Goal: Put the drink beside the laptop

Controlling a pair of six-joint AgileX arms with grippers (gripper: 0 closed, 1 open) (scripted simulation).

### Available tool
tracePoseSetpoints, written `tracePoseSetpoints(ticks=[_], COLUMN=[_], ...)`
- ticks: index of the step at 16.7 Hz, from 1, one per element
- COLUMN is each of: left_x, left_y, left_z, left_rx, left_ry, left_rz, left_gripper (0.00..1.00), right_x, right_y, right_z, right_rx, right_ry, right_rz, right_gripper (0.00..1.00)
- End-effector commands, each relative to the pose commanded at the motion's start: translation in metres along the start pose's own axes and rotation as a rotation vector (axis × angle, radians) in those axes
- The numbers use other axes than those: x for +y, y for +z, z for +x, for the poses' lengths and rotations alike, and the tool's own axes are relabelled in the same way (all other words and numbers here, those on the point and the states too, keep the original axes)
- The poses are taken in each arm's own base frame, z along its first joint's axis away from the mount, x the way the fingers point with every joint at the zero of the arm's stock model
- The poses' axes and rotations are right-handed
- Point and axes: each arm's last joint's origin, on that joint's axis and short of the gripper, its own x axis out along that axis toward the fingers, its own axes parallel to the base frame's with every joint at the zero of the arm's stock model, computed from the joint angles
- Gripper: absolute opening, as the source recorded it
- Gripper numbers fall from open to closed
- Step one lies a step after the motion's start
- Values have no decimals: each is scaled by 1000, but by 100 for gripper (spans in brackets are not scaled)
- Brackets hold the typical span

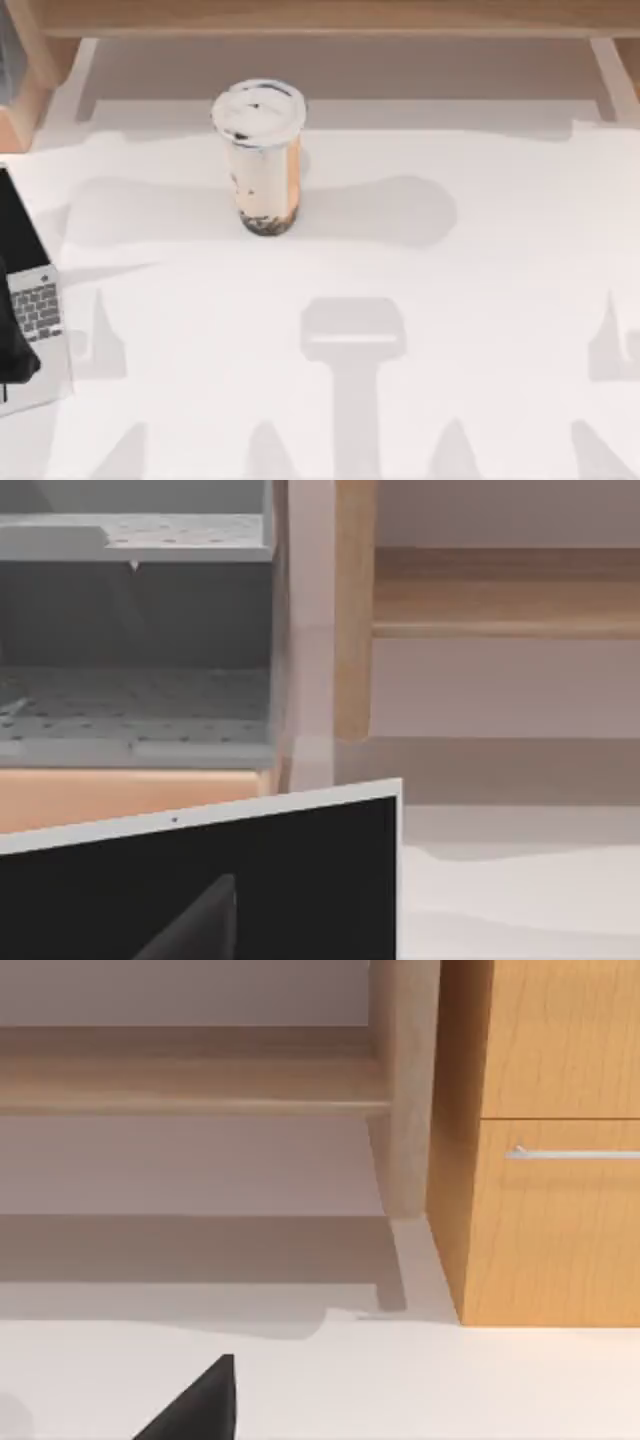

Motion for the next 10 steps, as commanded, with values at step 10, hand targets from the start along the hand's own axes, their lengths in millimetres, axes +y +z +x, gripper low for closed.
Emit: tracePoseSetpoints(ticks=[10], left_x=[-18], left_y=[29], left_z=[24], left_rx=[-2], left_ry=[-13], left_rz=[-24], left_gripper=[100], right_x=[0], right_y=[0], right_z=[0], right_rx=[0], right_ry=[0], right_rz=[0], right_gripper=[100])
